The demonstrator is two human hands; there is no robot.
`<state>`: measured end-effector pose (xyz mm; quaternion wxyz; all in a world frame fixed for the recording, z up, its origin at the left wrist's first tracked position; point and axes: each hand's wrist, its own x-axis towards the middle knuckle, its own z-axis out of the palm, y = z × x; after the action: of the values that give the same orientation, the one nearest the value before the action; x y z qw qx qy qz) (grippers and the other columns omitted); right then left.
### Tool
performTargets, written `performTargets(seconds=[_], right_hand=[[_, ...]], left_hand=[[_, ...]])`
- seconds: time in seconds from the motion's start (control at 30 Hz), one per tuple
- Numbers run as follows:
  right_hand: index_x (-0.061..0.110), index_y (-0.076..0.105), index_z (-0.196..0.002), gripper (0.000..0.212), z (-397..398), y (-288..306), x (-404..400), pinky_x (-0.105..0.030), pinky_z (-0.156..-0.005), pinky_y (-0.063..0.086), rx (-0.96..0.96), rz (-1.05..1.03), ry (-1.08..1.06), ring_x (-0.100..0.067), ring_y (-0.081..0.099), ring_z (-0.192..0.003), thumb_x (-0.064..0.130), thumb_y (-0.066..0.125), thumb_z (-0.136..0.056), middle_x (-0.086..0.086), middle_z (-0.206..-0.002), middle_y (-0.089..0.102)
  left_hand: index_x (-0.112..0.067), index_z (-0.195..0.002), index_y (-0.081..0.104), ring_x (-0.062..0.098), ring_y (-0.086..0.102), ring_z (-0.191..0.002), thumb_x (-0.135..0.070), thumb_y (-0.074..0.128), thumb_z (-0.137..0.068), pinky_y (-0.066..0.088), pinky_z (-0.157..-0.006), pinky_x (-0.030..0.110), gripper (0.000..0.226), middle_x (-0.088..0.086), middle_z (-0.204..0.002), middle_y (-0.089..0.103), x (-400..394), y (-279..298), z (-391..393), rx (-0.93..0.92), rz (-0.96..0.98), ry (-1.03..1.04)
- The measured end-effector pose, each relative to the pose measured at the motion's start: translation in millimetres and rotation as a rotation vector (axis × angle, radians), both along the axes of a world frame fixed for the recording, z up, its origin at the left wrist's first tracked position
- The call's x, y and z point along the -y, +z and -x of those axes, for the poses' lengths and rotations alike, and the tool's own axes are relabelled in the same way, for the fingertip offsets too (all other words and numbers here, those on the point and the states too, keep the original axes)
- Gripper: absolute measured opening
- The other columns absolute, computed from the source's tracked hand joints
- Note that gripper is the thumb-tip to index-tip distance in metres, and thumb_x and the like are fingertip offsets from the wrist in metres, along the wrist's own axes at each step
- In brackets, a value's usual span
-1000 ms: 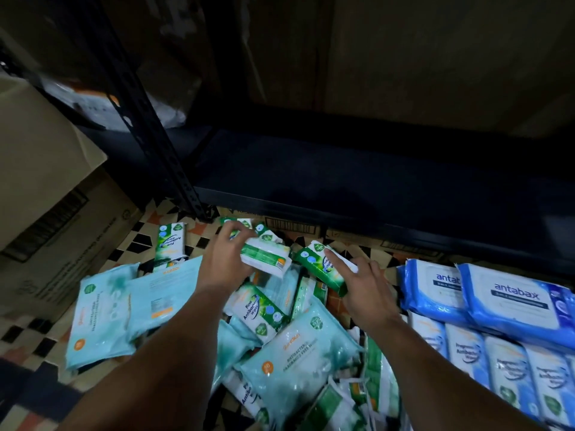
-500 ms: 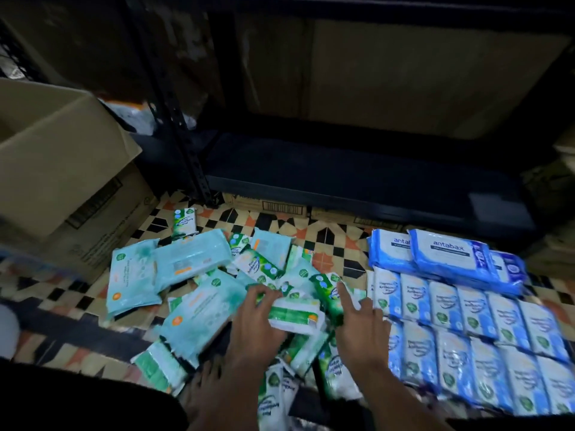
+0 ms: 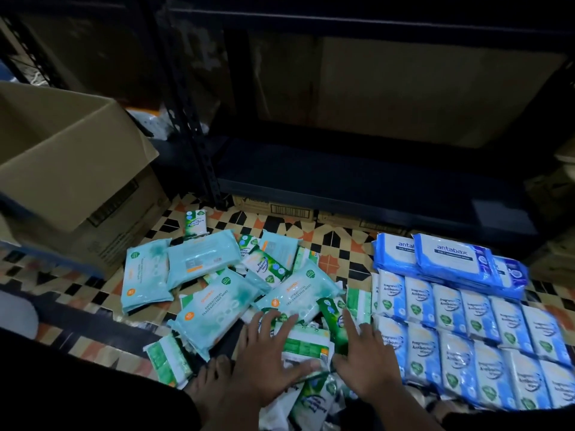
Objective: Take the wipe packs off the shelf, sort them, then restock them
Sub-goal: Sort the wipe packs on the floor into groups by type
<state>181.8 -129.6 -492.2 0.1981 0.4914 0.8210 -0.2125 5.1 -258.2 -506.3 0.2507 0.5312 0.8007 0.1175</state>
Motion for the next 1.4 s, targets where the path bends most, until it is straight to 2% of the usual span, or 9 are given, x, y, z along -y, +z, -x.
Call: performTargets(seconds=[0.13,0.27,0.33,0.47,0.63,0.73,1.13,1.3,1.4], right_hand=[[0.045,-0.014,-0.156,0.079,-3,-1,-8,-0.05,-0.119,0.016,-0.176,-0.051,0.061,-0.027,-0.001,-0.152,0.059,0.03,-0.092,0.001,-0.165,-0.001],[0.046,0.014,-0.157,0.084,25,-7,-27,-0.042,-0.114,0.026,-0.37,-0.125,-0.029,-0.017,0.015,-0.144,0.06,0.004,-0.074,0.006,-0.161,0.017],[0.04,0.028,-0.155,0.086,44,-10,-42,-0.04,-0.109,0.032,-0.393,-0.143,-0.057,-0.016,0.024,-0.138,0.059,0.002,-0.075,0.007,-0.156,0.03],[0.032,0.044,-0.149,0.058,75,-19,-78,-0.042,-0.105,0.034,-0.38,-0.178,-0.032,-0.02,0.031,-0.133,0.056,0.025,-0.1,0.004,-0.149,0.043],[0.029,0.044,-0.148,0.048,115,-38,-125,-0.045,-0.106,0.034,-0.306,-0.165,-0.08,-0.025,0.03,-0.134,0.048,0.034,-0.105,-0.001,-0.15,0.044],[0.024,0.034,-0.155,0.052,142,-50,-147,-0.045,-0.106,0.034,-0.294,-0.114,-0.09,-0.026,0.031,-0.137,0.039,0.037,-0.105,-0.001,-0.153,0.042],[0.019,0.057,-0.137,0.044,180,-51,-180,-0.045,-0.102,0.032,-0.144,0.037,-0.112,-0.036,0.035,-0.129,0.028,0.059,-0.094,-0.014,-0.136,0.047],[0.018,0.055,-0.115,0.023,163,-27,-170,-0.047,-0.094,0.05,-0.481,0.036,-0.174,-0.03,0.063,-0.101,0.021,0.065,-0.095,-0.007,-0.102,0.064],[0.024,0.056,-0.108,0.022,139,-4,-152,-0.04,-0.088,0.051,-0.679,-0.108,-0.114,-0.021,0.059,-0.1,0.018,0.07,-0.091,0.0,-0.112,0.062]], left_hand=[[-0.066,-0.148,0.007,0.007,0.035,-0.124,-0.086,0.027,-0.088,0.043,-0.099,0.036,0.066,-0.017,-0.134,0.027,-9,2,12,0.175,-0.233,0.162],[-0.043,-0.142,0.041,0.002,0.061,-0.093,-0.06,0.039,-0.101,0.053,-0.081,0.036,0.045,-0.013,-0.131,0.039,-32,1,40,0.154,-0.332,0.333],[-0.031,-0.134,0.054,0.015,0.061,-0.105,-0.033,0.046,-0.104,0.051,-0.087,0.039,0.031,-0.004,-0.131,0.048,-49,-4,63,0.015,-0.292,0.306],[-0.026,-0.148,0.044,0.026,0.038,-0.134,0.007,0.054,-0.079,0.042,-0.103,0.04,0.077,0.002,-0.147,0.045,-88,7,107,-0.195,-0.07,0.174],[-0.038,-0.158,0.017,0.027,0.0,-0.154,0.0,0.06,-0.08,0.016,-0.122,0.05,0.096,-0.004,-0.168,0.008,-133,11,145,-0.329,0.153,-0.158],[-0.04,-0.158,0.018,0.023,-0.009,-0.155,-0.009,0.068,-0.084,0.005,-0.123,0.05,0.094,-0.006,-0.169,0.001,-149,5,157,-0.339,0.256,-0.363],[-0.032,-0.135,0.047,0.023,0.045,-0.118,-0.042,0.074,-0.072,0.034,-0.102,0.038,0.069,0.0,-0.122,0.045,-146,-21,155,-0.3,0.111,-0.164],[-0.031,-0.132,0.044,0.024,0.043,-0.121,-0.068,0.057,-0.068,0.021,-0.112,0.046,0.075,0.0,-0.123,0.045,-126,-9,131,-0.269,0.086,0.009],[-0.024,-0.133,0.046,0.024,0.044,-0.114,-0.08,0.042,-0.06,0.033,-0.103,0.041,0.092,0.002,-0.119,0.045,-116,9,114,-0.108,0.013,0.024]])
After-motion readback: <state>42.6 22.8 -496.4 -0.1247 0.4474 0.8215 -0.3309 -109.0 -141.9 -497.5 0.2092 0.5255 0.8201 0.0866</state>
